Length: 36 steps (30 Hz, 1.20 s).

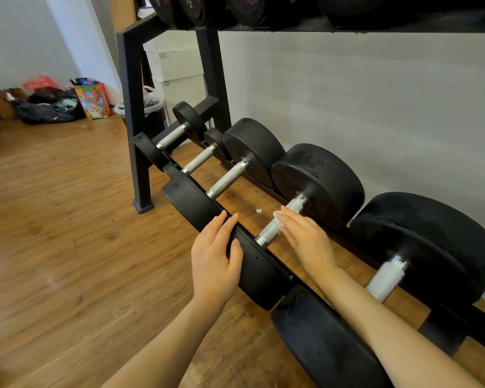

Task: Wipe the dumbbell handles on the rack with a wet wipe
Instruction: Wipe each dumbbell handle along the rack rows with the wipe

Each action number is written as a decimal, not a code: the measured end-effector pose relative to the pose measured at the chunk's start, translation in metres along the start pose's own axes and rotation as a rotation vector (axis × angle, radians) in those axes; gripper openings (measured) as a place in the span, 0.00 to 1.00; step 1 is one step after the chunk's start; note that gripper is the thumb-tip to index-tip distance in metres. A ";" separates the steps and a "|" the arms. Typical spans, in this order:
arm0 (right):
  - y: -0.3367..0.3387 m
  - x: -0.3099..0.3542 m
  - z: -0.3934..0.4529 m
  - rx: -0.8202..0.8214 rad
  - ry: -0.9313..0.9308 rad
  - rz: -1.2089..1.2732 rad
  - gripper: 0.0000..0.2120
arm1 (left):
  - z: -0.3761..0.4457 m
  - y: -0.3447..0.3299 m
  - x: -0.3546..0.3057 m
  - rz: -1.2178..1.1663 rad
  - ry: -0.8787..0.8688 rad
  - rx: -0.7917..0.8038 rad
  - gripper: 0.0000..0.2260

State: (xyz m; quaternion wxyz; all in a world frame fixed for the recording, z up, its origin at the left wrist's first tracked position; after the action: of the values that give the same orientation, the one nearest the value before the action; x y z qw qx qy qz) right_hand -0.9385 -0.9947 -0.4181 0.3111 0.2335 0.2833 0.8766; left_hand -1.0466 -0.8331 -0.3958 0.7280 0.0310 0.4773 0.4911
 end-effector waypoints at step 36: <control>0.251 0.261 0.332 0.225 -0.411 -0.090 0.13 | 0.309 0.339 -0.202 0.256 0.086 0.261 0.21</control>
State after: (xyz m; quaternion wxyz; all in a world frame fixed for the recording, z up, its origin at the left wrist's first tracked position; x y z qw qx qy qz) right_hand -1.0300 -0.8638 0.0461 0.3731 0.4273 0.3198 0.7589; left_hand -1.0671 -0.6778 0.0798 0.6283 0.1650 0.5597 0.5146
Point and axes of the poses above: each hand's wrist, its own z-axis towards the middle knuckle, its own y-axis out of the back of the hand, x = y × z, the point moved 10 cm from there along z, towards the middle knuckle, and after that the axes turned 9 degrees about -x, right-handed, at the moved point
